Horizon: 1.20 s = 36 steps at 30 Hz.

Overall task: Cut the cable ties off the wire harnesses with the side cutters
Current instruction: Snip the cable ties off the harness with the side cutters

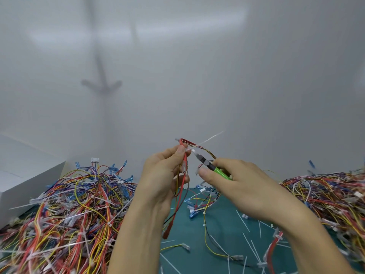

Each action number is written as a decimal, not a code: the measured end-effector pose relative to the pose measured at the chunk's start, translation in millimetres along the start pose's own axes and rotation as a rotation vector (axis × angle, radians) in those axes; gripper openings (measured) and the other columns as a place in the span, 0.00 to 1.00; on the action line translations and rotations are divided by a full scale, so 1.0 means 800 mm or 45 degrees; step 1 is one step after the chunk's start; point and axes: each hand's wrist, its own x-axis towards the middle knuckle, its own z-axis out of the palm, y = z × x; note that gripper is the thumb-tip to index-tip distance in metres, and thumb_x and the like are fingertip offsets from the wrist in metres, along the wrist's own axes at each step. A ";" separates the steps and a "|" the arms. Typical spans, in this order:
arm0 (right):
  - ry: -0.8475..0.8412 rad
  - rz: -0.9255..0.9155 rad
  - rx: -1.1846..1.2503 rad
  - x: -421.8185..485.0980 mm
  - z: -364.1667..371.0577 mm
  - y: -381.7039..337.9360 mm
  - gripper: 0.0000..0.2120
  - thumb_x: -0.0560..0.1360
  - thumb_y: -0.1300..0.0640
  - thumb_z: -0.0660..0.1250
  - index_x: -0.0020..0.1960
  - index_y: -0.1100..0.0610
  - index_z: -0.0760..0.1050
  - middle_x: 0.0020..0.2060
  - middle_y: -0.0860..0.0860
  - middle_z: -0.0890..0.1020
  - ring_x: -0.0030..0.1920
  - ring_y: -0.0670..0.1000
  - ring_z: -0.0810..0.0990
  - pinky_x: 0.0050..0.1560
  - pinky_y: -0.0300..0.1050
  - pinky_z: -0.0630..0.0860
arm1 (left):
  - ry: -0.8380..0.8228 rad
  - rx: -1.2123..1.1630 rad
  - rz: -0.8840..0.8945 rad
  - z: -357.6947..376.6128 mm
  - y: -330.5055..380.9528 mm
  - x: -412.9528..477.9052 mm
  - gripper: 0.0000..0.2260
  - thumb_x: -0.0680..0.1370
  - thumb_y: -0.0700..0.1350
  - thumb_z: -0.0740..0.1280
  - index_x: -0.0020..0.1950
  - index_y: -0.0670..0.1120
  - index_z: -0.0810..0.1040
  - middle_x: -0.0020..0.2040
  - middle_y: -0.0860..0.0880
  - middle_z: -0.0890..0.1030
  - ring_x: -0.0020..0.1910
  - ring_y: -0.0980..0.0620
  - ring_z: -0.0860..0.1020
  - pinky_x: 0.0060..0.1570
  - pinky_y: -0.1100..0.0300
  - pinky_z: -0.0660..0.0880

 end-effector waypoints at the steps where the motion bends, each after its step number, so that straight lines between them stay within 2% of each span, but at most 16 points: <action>1: -0.005 -0.004 -0.013 -0.001 -0.002 0.000 0.24 0.74 0.30 0.53 0.46 0.49 0.75 0.34 0.48 0.77 0.38 0.49 0.75 0.39 0.47 0.70 | 0.007 0.018 0.010 -0.001 0.000 0.000 0.07 0.79 0.41 0.66 0.43 0.43 0.83 0.34 0.47 0.76 0.24 0.57 0.71 0.23 0.66 0.70; 4: -0.010 -0.024 -0.039 -0.004 -0.006 0.000 0.22 0.72 0.29 0.53 0.46 0.45 0.74 0.34 0.47 0.76 0.37 0.47 0.74 0.39 0.46 0.70 | 0.022 0.060 0.037 -0.001 0.000 -0.001 0.08 0.78 0.41 0.67 0.42 0.45 0.84 0.31 0.49 0.77 0.25 0.58 0.73 0.23 0.64 0.72; 8: 0.010 -0.039 -0.050 -0.003 -0.004 -0.002 0.21 0.74 0.29 0.53 0.43 0.45 0.72 0.31 0.47 0.75 0.35 0.47 0.73 0.35 0.46 0.68 | 0.009 0.119 0.075 0.002 -0.002 -0.004 0.05 0.78 0.42 0.68 0.44 0.45 0.84 0.33 0.49 0.76 0.27 0.58 0.73 0.23 0.65 0.71; 12: 0.016 -0.053 -0.021 -0.003 -0.004 -0.004 0.18 0.76 0.30 0.53 0.39 0.41 0.71 0.29 0.48 0.74 0.32 0.48 0.72 0.34 0.47 0.67 | 0.004 0.137 0.112 0.007 -0.003 -0.005 0.05 0.78 0.41 0.68 0.44 0.46 0.83 0.33 0.49 0.78 0.26 0.58 0.73 0.24 0.66 0.72; 18: 0.001 -0.026 0.082 -0.001 -0.003 -0.001 0.24 0.76 0.32 0.54 0.43 0.50 0.76 0.32 0.51 0.79 0.31 0.51 0.76 0.40 0.52 0.78 | -0.034 0.149 0.163 0.009 -0.004 -0.006 0.04 0.78 0.40 0.68 0.45 0.45 0.82 0.29 0.54 0.80 0.24 0.59 0.74 0.24 0.67 0.72; 22: -0.014 -0.014 0.133 -0.001 -0.004 -0.004 0.26 0.75 0.32 0.54 0.43 0.53 0.76 0.33 0.53 0.79 0.35 0.55 0.79 0.43 0.55 0.80 | -0.019 0.157 0.212 0.008 -0.004 -0.005 0.02 0.77 0.41 0.70 0.45 0.45 0.82 0.30 0.53 0.81 0.25 0.58 0.75 0.25 0.67 0.73; 26: -0.005 -0.012 0.182 0.001 0.003 -0.006 0.25 0.78 0.34 0.55 0.42 0.56 0.72 0.33 0.54 0.79 0.37 0.59 0.78 0.46 0.59 0.80 | -0.007 0.153 0.257 0.009 -0.005 -0.005 0.03 0.77 0.41 0.70 0.44 0.45 0.82 0.33 0.51 0.83 0.27 0.57 0.77 0.26 0.66 0.73; 36: -0.013 0.031 0.271 0.003 0.007 -0.007 0.27 0.77 0.34 0.56 0.41 0.58 0.75 0.25 0.50 0.74 0.30 0.53 0.73 0.44 0.60 0.80 | -0.009 0.213 0.288 0.002 -0.005 -0.002 0.02 0.75 0.41 0.71 0.47 0.46 0.82 0.33 0.54 0.82 0.27 0.57 0.76 0.26 0.67 0.72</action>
